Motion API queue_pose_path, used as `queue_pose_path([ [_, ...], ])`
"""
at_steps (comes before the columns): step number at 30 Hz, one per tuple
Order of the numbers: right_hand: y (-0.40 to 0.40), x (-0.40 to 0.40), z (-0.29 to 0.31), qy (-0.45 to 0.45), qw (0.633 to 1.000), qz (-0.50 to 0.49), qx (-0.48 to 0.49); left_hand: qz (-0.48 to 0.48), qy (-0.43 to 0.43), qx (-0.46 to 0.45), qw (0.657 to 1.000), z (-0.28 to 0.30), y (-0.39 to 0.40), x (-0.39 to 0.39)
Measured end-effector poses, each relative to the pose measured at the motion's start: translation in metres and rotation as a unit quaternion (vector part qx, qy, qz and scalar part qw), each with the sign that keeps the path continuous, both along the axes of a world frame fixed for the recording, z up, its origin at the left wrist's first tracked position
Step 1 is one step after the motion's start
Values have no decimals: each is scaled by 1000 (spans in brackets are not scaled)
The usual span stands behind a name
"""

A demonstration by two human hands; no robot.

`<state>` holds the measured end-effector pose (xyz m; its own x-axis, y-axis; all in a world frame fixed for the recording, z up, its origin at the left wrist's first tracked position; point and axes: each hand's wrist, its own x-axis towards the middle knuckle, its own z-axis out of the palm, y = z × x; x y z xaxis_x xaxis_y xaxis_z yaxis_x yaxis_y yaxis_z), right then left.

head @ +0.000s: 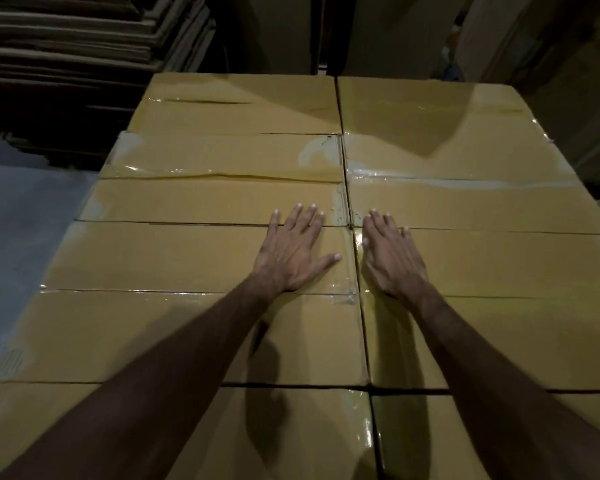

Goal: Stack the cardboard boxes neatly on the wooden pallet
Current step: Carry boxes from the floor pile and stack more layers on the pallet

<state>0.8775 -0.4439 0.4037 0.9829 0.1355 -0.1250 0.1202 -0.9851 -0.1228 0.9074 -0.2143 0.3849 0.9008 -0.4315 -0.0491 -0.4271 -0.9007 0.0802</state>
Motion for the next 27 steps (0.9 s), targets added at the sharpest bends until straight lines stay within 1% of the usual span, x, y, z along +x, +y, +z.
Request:
queue_pose_path([
  [4, 4, -3, -7, -20, 1000, -13, 11, 10, 5, 3, 1000, -1, -3, -4],
  [10, 5, -1, -14, -33, 998, -31, 32, 51, 2, 4, 999, -4, -19, -9],
  [14, 4, -1, -19, -33, 998, -31, 35, 46, -13, -30, 998, -9, -18, -11],
  [20, 4, -1, -20, -33, 998, -31, 35, 45, -19, -36, 998, -9, -18, -12],
  [23, 4, -1, -20, -33, 999, -32, 30, 46, -13, -24, 999, -8, -18, -10],
  [27, 2, 2, -17, -12, 999, -24, 35, 54, 17, 13, 998, -6, -20, -7],
])
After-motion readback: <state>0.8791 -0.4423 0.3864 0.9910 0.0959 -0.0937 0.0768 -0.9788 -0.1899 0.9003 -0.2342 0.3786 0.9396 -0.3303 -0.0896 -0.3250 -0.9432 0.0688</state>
